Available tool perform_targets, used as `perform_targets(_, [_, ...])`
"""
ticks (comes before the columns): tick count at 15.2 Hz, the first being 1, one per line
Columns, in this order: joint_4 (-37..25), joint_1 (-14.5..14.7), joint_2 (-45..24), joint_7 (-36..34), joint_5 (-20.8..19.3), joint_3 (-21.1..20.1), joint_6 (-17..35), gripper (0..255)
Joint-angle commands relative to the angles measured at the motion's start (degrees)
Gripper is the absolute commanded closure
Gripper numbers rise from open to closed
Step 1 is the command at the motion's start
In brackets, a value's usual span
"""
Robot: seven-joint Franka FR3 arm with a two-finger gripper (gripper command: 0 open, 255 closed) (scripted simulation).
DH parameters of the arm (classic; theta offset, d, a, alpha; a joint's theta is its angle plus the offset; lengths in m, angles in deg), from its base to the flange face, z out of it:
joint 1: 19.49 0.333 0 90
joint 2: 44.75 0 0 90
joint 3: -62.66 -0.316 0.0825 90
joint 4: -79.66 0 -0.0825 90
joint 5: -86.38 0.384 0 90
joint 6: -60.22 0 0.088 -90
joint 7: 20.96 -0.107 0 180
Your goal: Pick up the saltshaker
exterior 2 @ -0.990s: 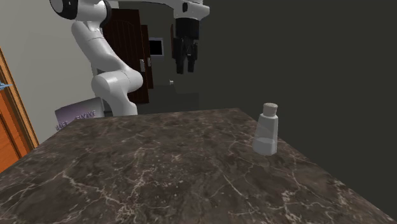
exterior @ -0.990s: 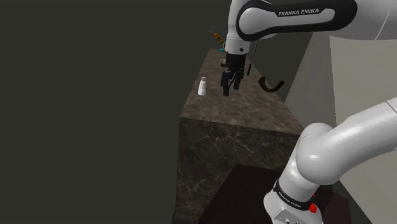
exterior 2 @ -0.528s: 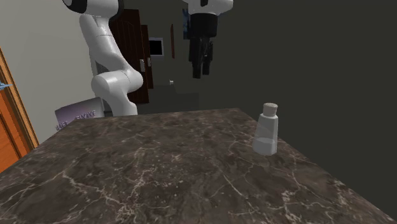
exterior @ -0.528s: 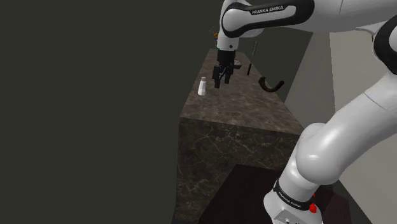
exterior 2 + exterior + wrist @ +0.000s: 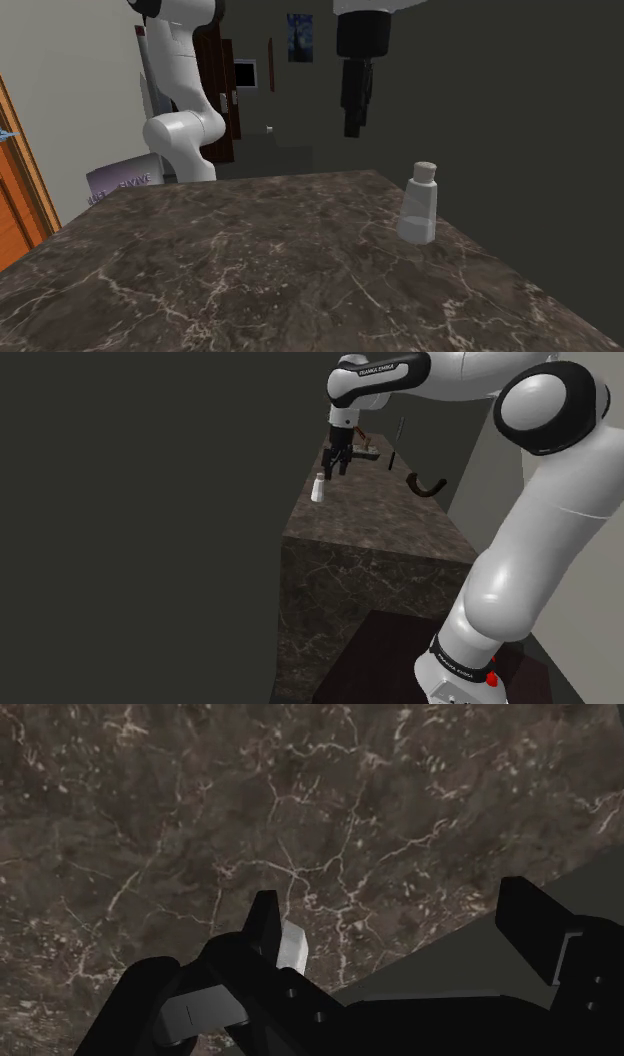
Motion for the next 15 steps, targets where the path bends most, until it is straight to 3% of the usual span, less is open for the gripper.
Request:
perform_targets(1, [-5.28,-0.71,-4.87,2.47,2.04,1.01,-0.56,0])
perform_targets(8, [-28.63,-6.03,-23.47,9.34,10.22,2.34,-6.41,0])
perform_targets(15, [-24.44,-5.94,-23.79,9.9,10.44,2.11,-1.93,0])
